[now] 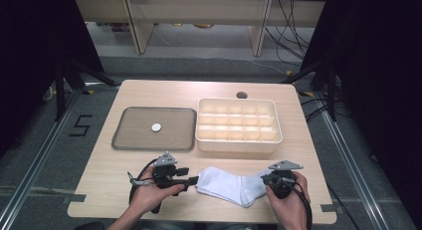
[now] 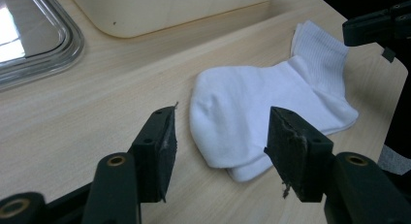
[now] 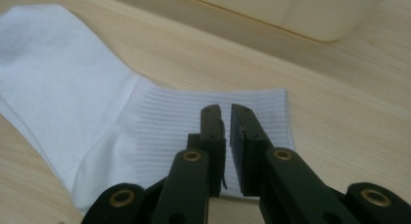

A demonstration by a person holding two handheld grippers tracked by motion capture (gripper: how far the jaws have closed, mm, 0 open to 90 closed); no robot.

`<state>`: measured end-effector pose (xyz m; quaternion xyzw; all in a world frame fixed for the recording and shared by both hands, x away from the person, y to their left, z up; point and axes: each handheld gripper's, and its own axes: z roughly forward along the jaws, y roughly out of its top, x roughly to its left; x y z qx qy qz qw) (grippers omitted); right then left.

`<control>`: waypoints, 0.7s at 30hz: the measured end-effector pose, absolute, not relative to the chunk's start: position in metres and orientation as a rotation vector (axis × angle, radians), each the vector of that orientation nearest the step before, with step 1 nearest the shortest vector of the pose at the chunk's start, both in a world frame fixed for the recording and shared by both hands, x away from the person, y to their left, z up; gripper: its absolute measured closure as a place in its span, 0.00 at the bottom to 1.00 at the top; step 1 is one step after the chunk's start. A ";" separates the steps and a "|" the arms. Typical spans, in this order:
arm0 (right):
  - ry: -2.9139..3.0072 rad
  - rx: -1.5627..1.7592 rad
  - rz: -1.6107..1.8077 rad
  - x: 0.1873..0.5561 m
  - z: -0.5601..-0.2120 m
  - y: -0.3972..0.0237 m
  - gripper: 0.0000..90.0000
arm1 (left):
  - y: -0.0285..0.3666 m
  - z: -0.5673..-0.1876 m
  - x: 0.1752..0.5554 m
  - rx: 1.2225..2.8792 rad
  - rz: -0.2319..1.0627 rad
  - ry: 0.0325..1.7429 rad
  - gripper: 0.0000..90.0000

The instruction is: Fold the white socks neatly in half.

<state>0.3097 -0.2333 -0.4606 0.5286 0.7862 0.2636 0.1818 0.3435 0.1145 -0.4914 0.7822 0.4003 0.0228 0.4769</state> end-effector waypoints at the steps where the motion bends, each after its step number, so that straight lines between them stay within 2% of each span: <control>1: 2.228 1.483 0.749 0.310 -0.460 -0.233 0.93 | 0.113 -0.491 0.344 1.916 0.053 0.972 0.50; 21: 2.311 1.417 0.766 0.314 -0.451 -0.212 0.91 | 0.103 -0.480 0.350 1.954 -0.023 0.934 0.52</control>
